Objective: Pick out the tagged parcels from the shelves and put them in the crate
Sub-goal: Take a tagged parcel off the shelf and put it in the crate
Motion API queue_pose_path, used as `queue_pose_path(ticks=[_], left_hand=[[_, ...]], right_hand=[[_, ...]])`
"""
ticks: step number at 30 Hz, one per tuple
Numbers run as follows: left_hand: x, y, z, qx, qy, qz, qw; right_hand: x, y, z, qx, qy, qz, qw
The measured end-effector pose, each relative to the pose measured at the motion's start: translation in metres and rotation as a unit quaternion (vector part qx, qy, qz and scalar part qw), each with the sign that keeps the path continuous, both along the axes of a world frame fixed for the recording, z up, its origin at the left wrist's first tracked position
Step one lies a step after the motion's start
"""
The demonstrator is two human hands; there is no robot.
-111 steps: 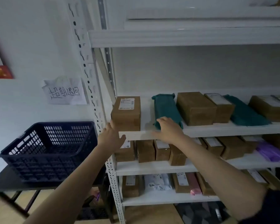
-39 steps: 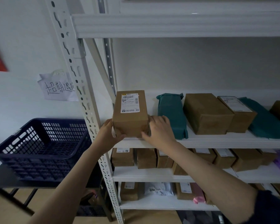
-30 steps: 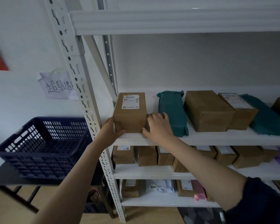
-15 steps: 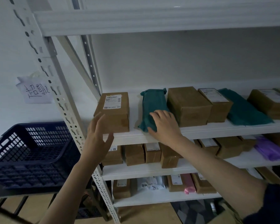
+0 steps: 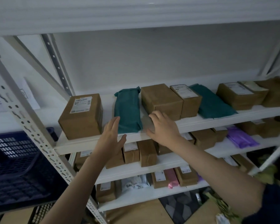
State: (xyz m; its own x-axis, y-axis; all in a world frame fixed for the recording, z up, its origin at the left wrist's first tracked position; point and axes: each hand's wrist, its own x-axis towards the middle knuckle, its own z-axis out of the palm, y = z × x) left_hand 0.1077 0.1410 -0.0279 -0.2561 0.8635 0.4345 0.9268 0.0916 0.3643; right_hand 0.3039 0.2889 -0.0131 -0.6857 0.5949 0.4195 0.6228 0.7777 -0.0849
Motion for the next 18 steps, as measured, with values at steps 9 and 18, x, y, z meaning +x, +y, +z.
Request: queue_pose_path(ticks=[9,18], left_hand=[[-0.005,0.014,0.005,-0.036,-0.127,0.087,0.987],[-0.018,0.027,0.000,-0.054,-0.110,0.089,0.988]], right_hand=[[-0.017,0.005,-0.007,-0.055,-0.017,0.020,0.998],[-0.035,0.007,-0.015,-0.071,0.008,0.045,0.996]])
